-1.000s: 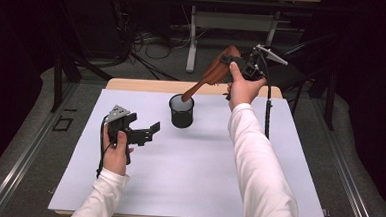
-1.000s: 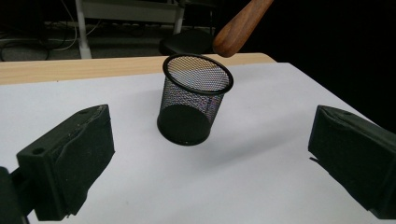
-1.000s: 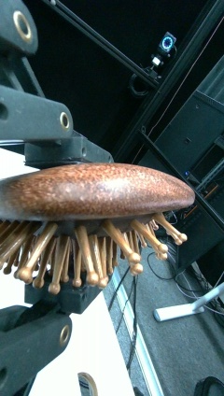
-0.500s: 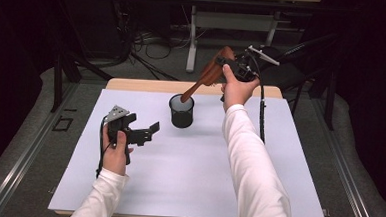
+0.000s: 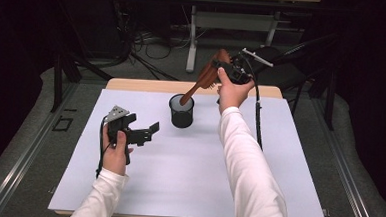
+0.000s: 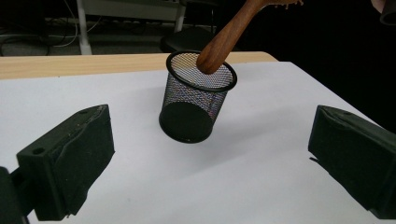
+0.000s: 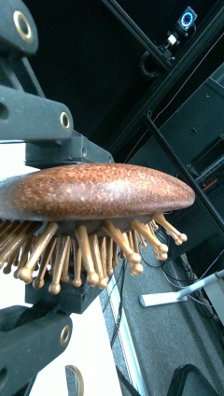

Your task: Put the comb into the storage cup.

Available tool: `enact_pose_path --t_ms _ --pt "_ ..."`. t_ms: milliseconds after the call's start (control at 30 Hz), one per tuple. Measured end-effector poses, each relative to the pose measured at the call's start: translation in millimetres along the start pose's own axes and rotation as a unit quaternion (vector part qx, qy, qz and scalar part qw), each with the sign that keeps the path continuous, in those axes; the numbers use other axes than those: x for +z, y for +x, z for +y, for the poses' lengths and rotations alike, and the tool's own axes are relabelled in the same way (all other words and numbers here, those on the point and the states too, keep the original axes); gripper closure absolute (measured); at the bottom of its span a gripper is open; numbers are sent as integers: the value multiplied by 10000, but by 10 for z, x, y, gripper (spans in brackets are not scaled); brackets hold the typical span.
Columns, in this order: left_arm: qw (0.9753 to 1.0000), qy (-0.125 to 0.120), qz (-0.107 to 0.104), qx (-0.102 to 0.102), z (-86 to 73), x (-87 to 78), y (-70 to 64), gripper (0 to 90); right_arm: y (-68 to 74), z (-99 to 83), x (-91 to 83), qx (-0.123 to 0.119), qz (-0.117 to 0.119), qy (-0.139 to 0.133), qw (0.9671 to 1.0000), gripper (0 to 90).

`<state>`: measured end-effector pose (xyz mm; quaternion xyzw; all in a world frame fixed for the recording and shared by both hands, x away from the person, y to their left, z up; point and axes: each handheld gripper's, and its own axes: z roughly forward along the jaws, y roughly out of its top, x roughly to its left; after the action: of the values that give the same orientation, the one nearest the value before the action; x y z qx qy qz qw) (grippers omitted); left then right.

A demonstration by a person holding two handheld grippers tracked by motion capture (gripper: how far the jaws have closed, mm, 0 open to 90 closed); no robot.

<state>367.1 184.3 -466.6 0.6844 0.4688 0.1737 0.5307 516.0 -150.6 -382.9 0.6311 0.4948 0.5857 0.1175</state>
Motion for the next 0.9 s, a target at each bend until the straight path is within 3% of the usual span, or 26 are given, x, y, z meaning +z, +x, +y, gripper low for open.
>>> enact_pose_path --t_ms 900 --pt "10000 5 2 -4 -3 -5 10 4 -31 -250 156 -173 -14 108 9998 477"
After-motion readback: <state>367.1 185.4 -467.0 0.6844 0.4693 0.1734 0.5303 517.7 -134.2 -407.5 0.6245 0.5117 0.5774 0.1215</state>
